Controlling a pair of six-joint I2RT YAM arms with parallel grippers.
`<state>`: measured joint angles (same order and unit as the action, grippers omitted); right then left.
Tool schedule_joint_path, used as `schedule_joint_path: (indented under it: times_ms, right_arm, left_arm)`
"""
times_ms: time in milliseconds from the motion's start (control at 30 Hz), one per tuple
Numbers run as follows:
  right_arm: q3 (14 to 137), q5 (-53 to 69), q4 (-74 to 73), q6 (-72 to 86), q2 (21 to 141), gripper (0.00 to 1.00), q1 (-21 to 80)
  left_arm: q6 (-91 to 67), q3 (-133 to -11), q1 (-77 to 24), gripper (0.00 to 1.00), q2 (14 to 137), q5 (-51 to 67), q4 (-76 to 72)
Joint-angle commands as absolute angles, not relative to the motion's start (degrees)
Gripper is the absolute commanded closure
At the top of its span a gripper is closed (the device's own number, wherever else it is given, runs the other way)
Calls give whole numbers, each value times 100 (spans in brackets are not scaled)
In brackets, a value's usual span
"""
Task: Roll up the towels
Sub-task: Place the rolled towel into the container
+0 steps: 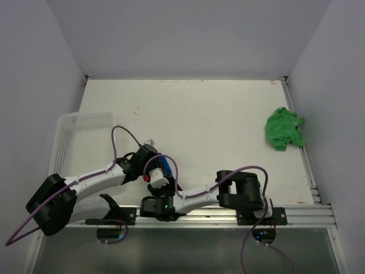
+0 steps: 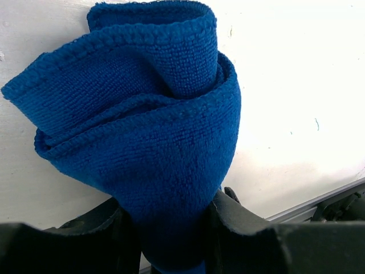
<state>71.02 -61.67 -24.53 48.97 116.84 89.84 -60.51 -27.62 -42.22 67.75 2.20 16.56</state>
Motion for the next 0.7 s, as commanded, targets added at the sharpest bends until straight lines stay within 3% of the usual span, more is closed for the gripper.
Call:
schedule_joint_path:
  times_ms: [0,267,667]
  right_arm:
    - [6944,-6469,-2206,5168,11391,38,8886]
    - [6312,-6346,-2031,5125,10479,27,8956]
    - [5284,-6785,-2030,5544,9106,21,9755]
  left_arm:
    - [-5880,-2505,-4316,78,6978,44,2373]
    - [-5827,-2531,-4316,79,7022,18,2470]
    - [-5678,-2988,-4315,79,7084,-387,2804]
